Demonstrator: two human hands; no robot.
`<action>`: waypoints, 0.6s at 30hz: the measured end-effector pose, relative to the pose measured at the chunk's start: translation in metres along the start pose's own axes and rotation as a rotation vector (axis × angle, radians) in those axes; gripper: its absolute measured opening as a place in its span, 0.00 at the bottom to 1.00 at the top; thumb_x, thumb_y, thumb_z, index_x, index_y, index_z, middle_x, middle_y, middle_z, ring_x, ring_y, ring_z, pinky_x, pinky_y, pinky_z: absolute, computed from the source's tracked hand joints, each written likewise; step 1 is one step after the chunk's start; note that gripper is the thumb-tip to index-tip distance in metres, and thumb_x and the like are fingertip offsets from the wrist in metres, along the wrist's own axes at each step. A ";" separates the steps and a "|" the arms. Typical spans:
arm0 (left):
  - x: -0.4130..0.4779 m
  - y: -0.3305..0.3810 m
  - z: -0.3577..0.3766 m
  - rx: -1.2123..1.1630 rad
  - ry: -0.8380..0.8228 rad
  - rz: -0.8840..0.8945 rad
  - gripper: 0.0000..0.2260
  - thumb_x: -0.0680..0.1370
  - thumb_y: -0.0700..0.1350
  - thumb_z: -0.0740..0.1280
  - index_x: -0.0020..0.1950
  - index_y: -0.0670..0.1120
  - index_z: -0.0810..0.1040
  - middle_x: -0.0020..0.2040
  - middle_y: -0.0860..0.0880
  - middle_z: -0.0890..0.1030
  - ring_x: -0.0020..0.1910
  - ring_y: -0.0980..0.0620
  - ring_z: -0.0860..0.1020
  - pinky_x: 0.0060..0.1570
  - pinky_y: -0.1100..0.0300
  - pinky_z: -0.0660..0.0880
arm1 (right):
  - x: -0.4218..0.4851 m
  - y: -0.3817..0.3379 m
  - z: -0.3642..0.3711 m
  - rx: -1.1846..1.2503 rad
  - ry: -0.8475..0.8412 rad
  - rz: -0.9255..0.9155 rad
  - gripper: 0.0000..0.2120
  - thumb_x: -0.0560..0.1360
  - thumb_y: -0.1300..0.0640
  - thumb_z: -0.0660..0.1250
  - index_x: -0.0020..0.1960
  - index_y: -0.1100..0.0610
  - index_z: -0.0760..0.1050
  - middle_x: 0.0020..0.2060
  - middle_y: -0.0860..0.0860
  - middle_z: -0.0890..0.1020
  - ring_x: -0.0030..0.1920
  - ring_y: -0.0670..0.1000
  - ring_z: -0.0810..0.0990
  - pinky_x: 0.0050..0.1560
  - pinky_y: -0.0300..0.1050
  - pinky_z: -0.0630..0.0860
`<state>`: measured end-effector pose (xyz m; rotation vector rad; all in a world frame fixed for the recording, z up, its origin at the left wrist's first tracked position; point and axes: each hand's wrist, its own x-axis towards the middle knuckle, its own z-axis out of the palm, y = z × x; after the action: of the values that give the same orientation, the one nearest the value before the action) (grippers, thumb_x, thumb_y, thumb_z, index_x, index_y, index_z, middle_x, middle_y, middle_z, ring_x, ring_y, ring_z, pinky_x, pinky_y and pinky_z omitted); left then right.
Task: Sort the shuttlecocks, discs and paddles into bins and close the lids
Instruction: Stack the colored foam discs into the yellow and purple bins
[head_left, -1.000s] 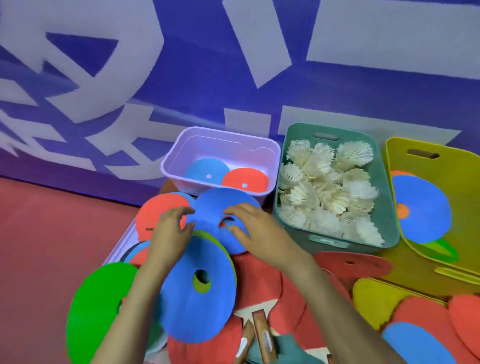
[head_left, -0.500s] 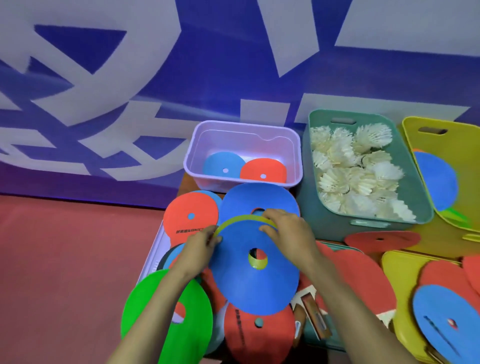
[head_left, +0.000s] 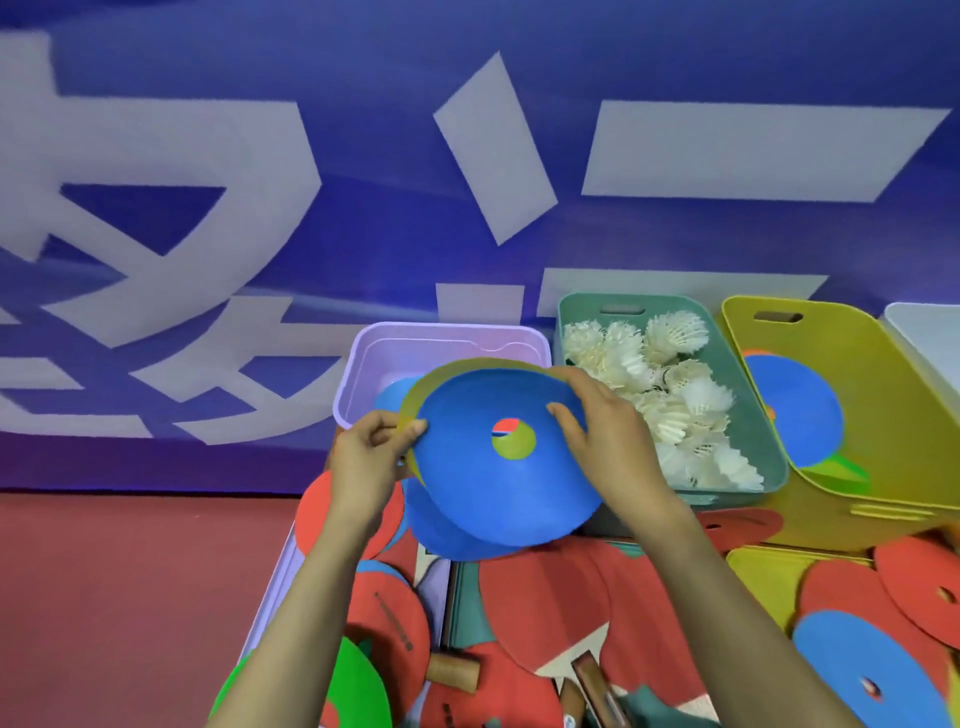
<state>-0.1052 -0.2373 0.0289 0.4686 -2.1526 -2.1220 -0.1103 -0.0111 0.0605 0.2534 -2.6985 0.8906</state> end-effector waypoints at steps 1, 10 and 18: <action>0.000 0.005 0.012 -0.037 -0.008 -0.009 0.05 0.74 0.39 0.70 0.39 0.42 0.76 0.34 0.45 0.79 0.34 0.51 0.76 0.32 0.59 0.77 | 0.006 0.007 -0.009 -0.011 0.019 0.002 0.16 0.78 0.58 0.62 0.65 0.53 0.71 0.57 0.52 0.80 0.54 0.57 0.78 0.49 0.53 0.76; 0.008 0.035 0.168 -0.076 0.000 0.044 0.08 0.79 0.40 0.63 0.40 0.46 0.72 0.37 0.45 0.76 0.32 0.50 0.73 0.31 0.60 0.76 | 0.048 0.125 -0.113 -0.177 0.087 0.177 0.17 0.80 0.55 0.57 0.69 0.53 0.69 0.55 0.59 0.80 0.54 0.63 0.77 0.45 0.53 0.72; -0.004 0.041 0.316 0.396 -0.113 0.130 0.20 0.77 0.35 0.63 0.68 0.46 0.68 0.55 0.43 0.79 0.49 0.43 0.79 0.48 0.46 0.78 | 0.055 0.254 -0.209 0.009 0.253 0.322 0.25 0.78 0.65 0.54 0.73 0.52 0.59 0.61 0.58 0.74 0.57 0.61 0.74 0.48 0.50 0.69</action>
<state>-0.1929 0.0675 0.0586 0.2277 -2.5979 -1.6949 -0.1815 0.3121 0.0982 -0.2838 -2.5348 0.9474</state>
